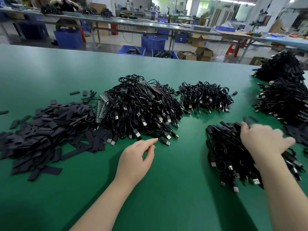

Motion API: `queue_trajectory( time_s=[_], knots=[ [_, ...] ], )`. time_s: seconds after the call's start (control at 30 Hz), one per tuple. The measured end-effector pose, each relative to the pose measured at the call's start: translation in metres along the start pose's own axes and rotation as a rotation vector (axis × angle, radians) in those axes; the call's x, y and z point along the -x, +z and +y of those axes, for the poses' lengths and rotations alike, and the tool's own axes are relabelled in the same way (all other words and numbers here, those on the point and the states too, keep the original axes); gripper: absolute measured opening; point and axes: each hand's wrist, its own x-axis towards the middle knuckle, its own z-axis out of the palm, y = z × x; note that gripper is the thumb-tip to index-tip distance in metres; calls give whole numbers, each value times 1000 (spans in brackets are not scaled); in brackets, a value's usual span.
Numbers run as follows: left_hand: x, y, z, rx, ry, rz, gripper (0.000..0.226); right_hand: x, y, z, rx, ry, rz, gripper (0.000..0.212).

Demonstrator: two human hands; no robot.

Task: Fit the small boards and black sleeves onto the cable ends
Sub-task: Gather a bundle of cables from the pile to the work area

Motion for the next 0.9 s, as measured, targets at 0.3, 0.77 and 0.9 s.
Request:
queue_trajectory(
  time_s=[0.3, 0.77, 0.9],
  knots=[
    [0, -1, -3, 28, -68, -19, 28, -9, 10, 2, 112, -27, -135, 62],
    [-10, -7, -5, -62, -30, 21, 30, 17, -37, -99, -135, -463, 30, 63],
    [-19, -12, -13, -130, -38, 36, 27, 17, -42, -165, -388, -660, -63, 51]
  ],
)
